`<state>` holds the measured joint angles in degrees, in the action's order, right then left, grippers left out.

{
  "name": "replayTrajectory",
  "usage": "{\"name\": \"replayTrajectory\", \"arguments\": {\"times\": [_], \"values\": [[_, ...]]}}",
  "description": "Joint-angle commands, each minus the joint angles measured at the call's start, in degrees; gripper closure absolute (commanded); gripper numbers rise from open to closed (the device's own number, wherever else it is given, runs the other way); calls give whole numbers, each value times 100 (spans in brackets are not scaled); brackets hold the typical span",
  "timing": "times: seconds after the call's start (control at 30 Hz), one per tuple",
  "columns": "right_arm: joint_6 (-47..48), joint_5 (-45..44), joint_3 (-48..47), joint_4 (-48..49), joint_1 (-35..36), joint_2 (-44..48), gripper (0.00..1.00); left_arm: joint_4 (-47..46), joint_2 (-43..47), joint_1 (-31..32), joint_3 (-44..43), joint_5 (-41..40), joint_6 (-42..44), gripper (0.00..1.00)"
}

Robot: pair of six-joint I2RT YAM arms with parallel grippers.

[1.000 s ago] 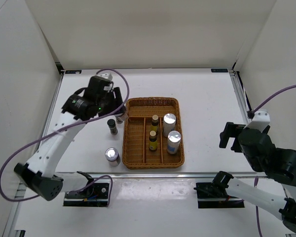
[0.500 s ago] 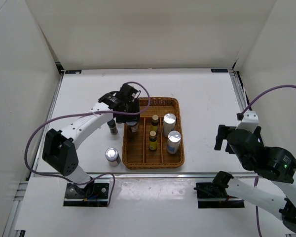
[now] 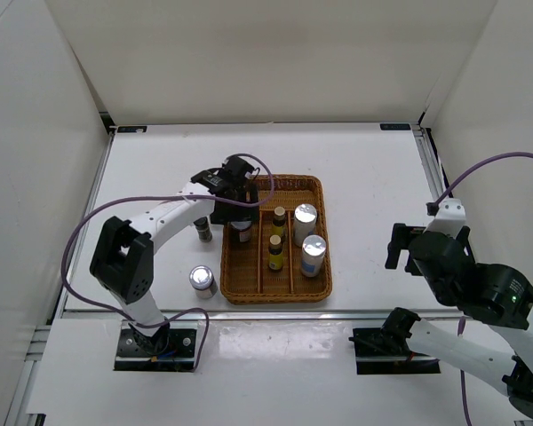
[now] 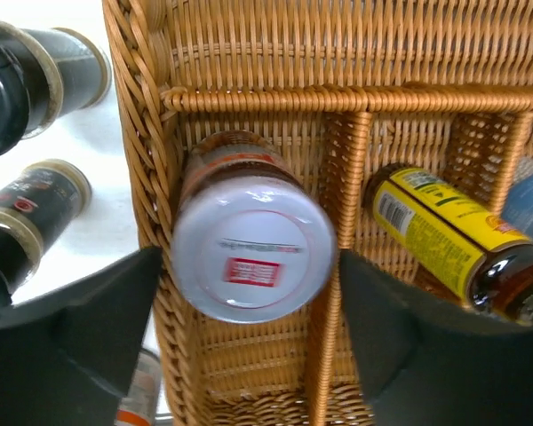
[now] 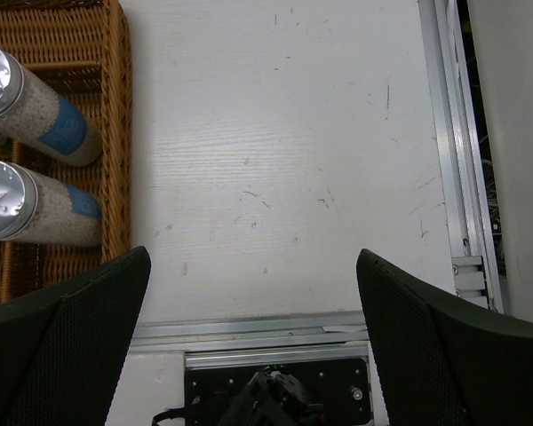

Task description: Organize the condiment bottles

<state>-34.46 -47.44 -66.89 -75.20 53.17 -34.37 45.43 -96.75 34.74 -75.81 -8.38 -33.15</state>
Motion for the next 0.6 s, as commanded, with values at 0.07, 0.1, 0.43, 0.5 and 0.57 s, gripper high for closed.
{"name": "replayTrajectory", "arguments": {"times": [0.07,0.1,0.43,0.5,0.57], "values": [[-26,-134,1,146,18,97,0,404,884,68,-373,-163,10,0],[-26,-134,1,146,18,97,0,457,1130,68,-373,-286,10,0],[27,-81,54,251,18,-25,0,897,4321,217,1760,-692,-331,0],[80,-81,54,251,18,-87,0,1186,4402,60,1964,-560,-639,0],[80,-29,54,251,18,-140,0,1345,4402,7,2244,-454,-885,0]]}}
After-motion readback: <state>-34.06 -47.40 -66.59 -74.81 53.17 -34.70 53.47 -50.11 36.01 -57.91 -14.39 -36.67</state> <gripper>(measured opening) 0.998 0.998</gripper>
